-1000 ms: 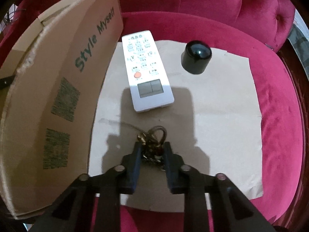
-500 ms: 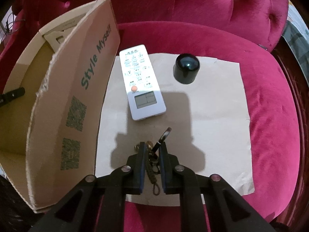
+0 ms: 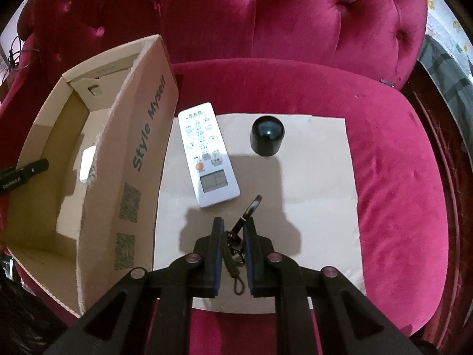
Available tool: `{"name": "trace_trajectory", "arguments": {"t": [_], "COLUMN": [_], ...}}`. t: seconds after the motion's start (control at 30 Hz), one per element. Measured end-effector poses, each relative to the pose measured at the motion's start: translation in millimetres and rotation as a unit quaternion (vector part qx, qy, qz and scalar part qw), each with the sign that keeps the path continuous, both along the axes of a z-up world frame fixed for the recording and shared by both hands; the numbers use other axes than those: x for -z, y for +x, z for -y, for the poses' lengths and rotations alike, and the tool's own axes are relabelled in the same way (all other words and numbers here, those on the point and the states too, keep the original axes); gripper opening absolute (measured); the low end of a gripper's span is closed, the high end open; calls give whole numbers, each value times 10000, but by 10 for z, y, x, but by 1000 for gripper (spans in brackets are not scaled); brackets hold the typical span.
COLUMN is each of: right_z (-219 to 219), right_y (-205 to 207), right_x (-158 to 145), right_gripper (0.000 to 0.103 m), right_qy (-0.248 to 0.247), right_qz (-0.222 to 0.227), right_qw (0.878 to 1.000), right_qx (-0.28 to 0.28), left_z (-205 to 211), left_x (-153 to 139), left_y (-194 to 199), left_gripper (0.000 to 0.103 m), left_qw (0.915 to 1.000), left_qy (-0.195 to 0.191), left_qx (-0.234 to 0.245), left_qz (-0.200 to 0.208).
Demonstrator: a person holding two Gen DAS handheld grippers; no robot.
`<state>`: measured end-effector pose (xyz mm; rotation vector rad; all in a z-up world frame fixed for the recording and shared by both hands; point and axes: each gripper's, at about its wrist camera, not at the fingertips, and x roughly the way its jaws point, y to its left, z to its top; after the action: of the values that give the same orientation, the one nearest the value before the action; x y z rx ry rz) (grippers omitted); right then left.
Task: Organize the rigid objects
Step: 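Lift the keys with the right gripper and carry them into the box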
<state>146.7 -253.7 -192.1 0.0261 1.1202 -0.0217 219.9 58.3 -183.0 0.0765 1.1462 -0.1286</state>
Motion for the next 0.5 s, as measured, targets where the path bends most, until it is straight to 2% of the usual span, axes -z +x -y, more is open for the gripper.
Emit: {"name": "trace_trajectory", "arguments": {"t": [0.5], "right_z": [-11], "right_y": [6], "right_x": [-468], "right_gripper": [12], "right_qy": [-126], "right_qz": [412], "right_qw": [9990], "right_qx": [-73], "left_z": [4], "left_x": [10], "left_y": [11], "left_gripper": [14], "left_qw": [10000], "left_qy": [15], "left_qx": [7], "left_qz": [-1]}}
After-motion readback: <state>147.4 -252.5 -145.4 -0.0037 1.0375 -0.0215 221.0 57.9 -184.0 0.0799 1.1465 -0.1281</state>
